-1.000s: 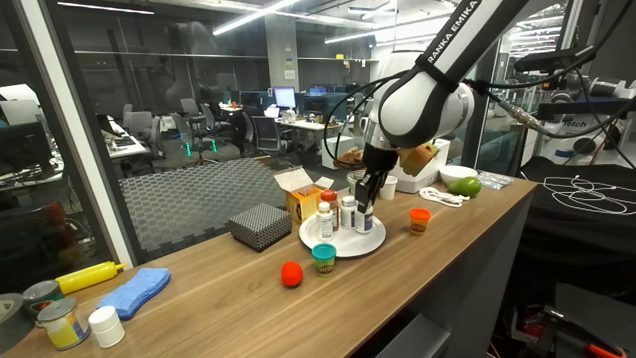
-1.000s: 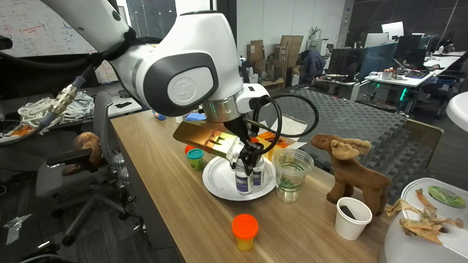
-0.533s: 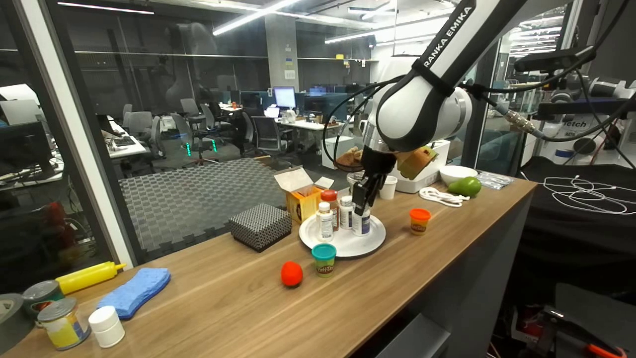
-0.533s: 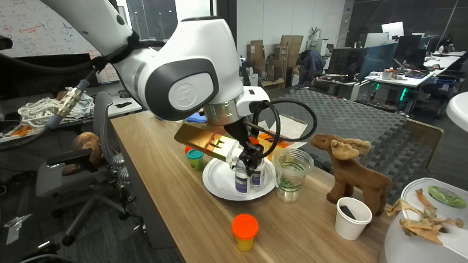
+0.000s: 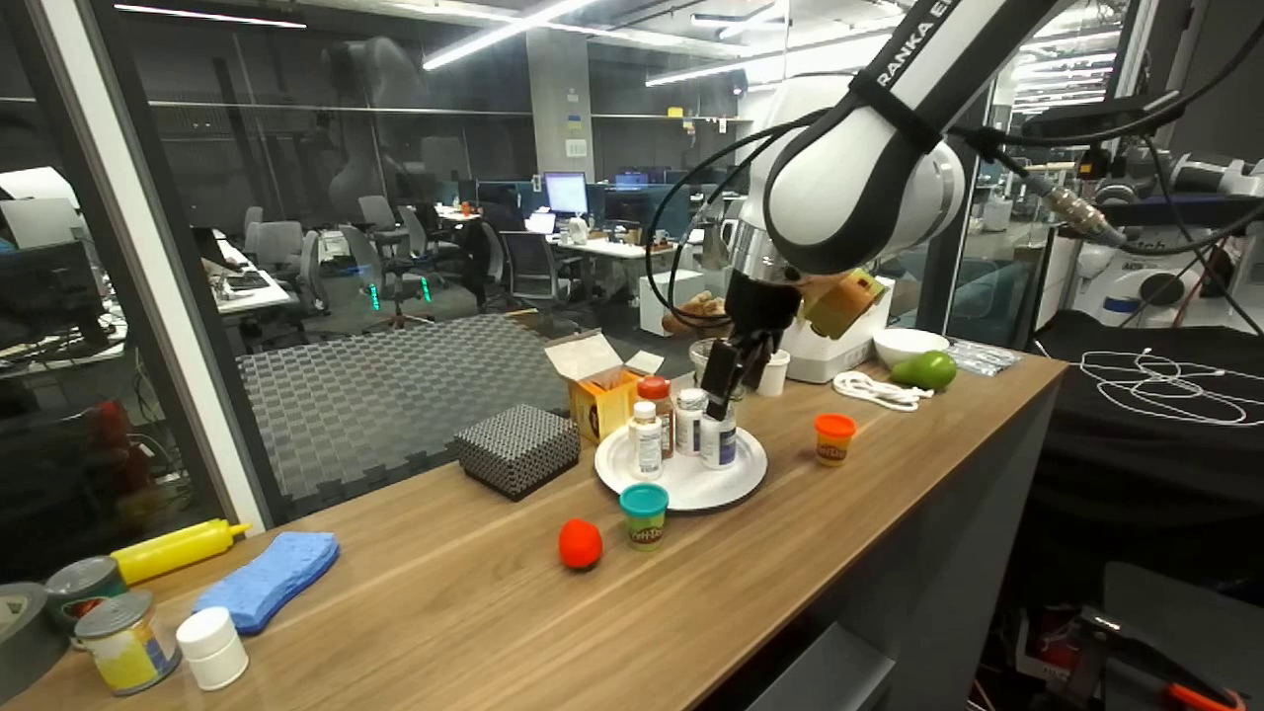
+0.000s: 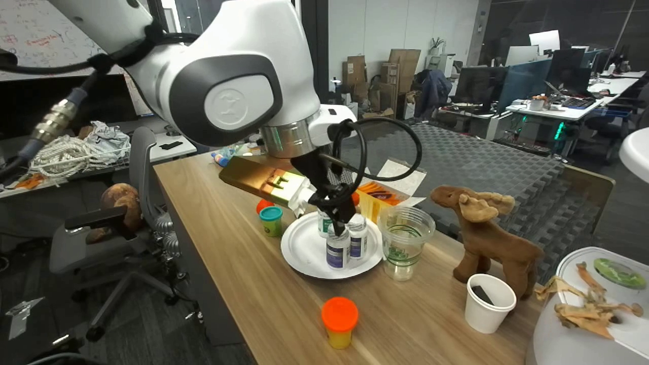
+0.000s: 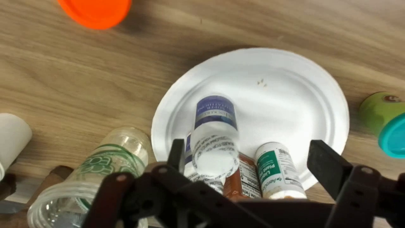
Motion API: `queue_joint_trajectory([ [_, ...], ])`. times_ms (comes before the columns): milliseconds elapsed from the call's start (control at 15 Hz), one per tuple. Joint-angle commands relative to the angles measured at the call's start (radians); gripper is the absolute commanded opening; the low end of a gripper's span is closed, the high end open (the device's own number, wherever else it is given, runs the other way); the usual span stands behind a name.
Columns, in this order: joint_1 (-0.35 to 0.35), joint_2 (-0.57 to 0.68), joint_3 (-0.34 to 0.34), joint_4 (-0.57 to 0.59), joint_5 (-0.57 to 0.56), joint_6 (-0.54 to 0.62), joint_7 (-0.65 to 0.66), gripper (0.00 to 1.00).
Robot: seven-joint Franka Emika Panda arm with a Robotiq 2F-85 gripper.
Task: Put three bottles on the white plate then stack clear cups together then put the rest of the bottles on the white plate
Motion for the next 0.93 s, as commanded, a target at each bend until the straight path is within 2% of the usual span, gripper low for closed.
queue_joint_trajectory([
  [0, 0.014, -0.186, -0.013, -0.142, 0.008, -0.112, 0.034, 1.00],
  [133, 0.001, -0.247, -0.012, -0.195, 0.092, -0.164, -0.030, 1.00],
  [467, 0.003, -0.310, -0.084, -0.242, 0.235, -0.218, -0.039, 1.00],
  [867, -0.044, -0.280, -0.155, -0.225, 0.130, -0.221, 0.049, 1.00],
])
